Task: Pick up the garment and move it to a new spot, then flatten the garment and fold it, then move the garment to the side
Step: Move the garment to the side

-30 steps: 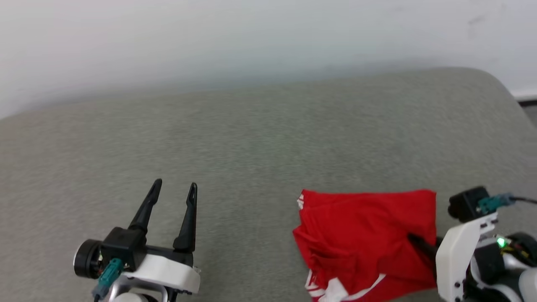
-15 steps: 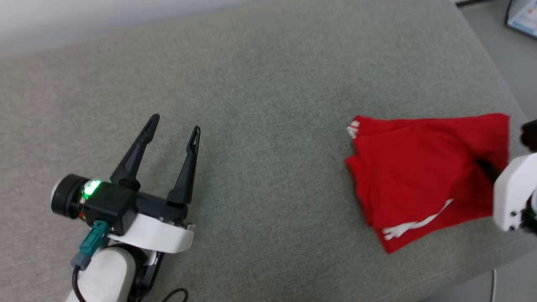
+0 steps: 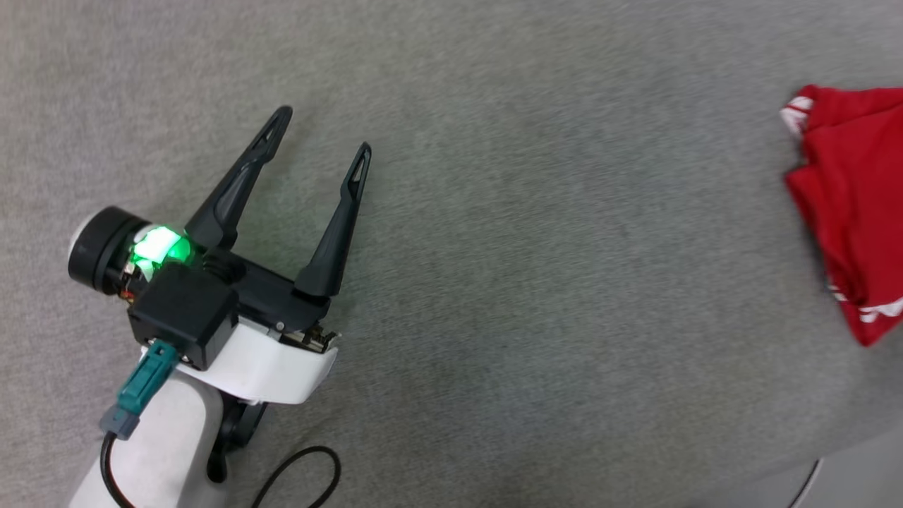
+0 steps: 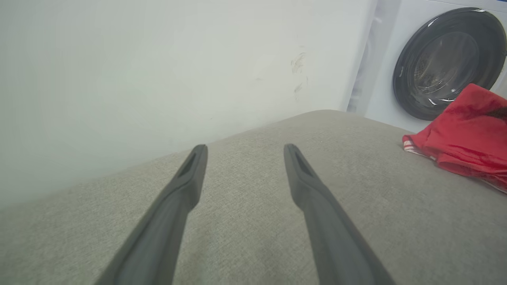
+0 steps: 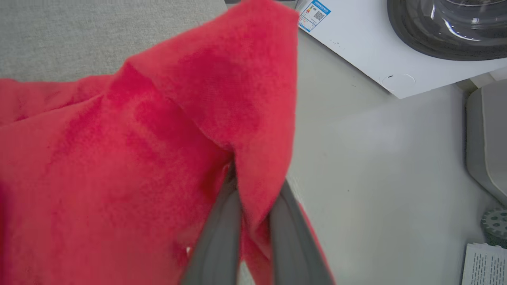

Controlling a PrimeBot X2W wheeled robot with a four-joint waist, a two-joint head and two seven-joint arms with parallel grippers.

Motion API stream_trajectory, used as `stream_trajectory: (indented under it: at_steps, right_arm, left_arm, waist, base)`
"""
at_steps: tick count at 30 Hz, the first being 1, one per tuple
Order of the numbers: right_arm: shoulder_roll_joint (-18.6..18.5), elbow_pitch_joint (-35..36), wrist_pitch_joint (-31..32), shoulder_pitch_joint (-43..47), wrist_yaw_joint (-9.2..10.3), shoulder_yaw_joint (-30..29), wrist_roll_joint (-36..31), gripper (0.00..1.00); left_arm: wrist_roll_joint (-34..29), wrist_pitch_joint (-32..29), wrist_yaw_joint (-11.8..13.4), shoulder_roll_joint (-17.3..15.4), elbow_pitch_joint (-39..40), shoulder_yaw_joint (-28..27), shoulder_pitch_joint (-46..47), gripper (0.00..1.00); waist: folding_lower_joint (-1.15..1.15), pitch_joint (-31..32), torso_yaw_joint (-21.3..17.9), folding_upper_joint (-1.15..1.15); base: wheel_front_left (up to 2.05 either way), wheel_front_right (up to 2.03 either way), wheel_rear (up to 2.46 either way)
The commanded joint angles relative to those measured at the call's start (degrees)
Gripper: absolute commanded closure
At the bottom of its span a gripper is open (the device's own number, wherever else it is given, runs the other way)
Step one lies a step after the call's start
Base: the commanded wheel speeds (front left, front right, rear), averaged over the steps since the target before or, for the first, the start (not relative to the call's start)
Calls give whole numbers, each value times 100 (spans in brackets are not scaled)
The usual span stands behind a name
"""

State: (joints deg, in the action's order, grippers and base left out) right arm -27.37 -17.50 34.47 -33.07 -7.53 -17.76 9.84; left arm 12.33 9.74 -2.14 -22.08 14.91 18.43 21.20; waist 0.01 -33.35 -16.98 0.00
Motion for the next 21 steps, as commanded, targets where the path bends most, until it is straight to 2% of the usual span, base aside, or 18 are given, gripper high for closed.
stream_trajectory:
  at_steps: [1, 5, 6, 7, 8, 9, 14, 21]
  right_arm:
    - [61, -138, -118, -180, 9, -157, -142, 100]
    - [248, -400, -398, -333, 7, -412, -371, 100]
    - [299, -500, -491, -354, 7, -469, -448, 93]
    - [341, -616, -574, -366, 7, -523, -523, 64]
    - [385, -721, -645, -401, 7, -612, -611, 48]
    - [428, -811, -726, -445, 7, -707, -697, 0]
    - [577, -1153, -1065, -475, 7, -1206, -1166, 0]
    - [473, -1448, -2185, -449, 7, -1842, -1777, 0]
  left_arm:
    - [-36, -1, -35, -23, 42, 26, 141, 0]
    - [-49, 24, -67, -31, 43, 54, 211, 0]
    - [-41, 32, -67, -28, 31, 60, 222, 0]
    - [-37, 33, -62, -28, 20, 63, 229, 0]
    - [-25, 40, -57, -25, 4, 66, 231, 0]
    - [-24, 49, -48, -25, -17, 68, 230, 0]
    - [28, 102, -12, -4, -135, 81, 151, 0]
    - [132, 243, 69, 115, -432, 119, -64, 0]
  waist:
    - [-1, -266, 215, 0]
    - [-1, -368, 291, 0]
    - [-1, -380, 309, 0]
    - [-1, -387, 326, 0]
    - [-1, -383, 342, 0]
    - [-1, -373, 355, 0]
    - [-1, -217, 419, 0]
    - [-1, 278, 551, 0]
  base:
    - [0, 0, 0]
    - [0, 0, 0]
    - [0, 0, 0]
    - [0, 0, 0]
    - [0, 0, 0]
    - [0, 0, 0]
    - [0, 0, 0]
    - [0, 0, 0]
